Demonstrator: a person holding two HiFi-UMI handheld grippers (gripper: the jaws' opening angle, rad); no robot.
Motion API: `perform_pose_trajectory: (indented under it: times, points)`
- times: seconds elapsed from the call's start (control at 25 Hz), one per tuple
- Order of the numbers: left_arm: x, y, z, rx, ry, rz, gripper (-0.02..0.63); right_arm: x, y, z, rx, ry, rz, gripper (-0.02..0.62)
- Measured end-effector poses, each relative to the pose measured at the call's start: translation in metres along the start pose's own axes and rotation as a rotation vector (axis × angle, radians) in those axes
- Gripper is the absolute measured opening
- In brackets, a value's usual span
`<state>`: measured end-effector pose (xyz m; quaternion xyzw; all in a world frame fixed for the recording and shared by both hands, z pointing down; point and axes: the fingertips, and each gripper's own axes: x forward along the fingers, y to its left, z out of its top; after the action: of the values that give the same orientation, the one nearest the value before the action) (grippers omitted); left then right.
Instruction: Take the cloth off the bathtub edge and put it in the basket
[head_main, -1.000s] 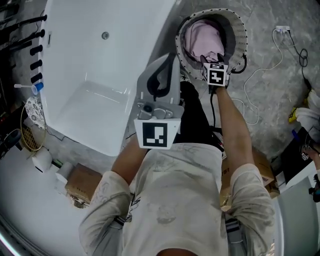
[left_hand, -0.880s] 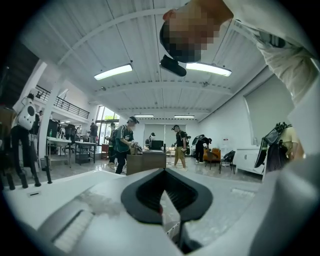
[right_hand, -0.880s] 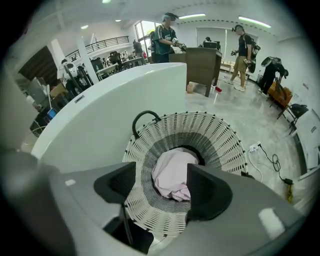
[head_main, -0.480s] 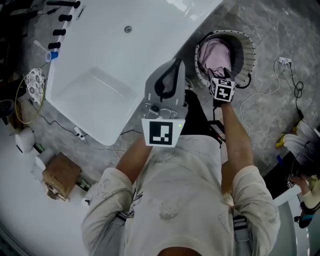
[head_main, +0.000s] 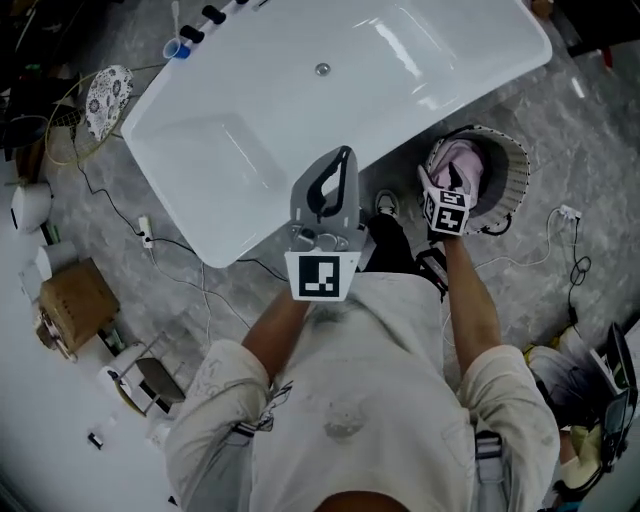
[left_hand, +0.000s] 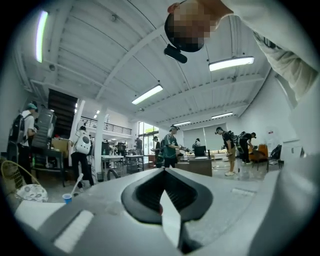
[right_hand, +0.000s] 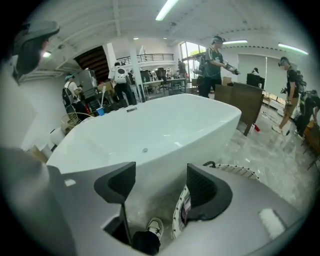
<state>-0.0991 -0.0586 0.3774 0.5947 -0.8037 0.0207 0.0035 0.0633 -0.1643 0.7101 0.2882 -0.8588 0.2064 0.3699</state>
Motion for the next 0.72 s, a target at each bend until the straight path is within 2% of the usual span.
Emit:
perform_pose_trajectory:
  times: [0.2, 0.36, 0.72]
  points:
    - [-0.040, 0.056, 0.008, 0.023, -0.004, 0.165, 0.002, -0.010, 0.057, 0.053, -0.153, -0.100, 0.107, 0.324]
    - [-0.076, 0.094, 0.016, -0.001, -0.024, 0.290, 0.001, -0.027, 0.117, 0.094, -0.276, -0.188, 0.209, 0.324]
    - [-0.154, 0.162, 0.039, -0.005, -0.097, 0.540, 0.001, -0.089, 0.253, 0.193, -0.425, -0.429, 0.455, 0.324]
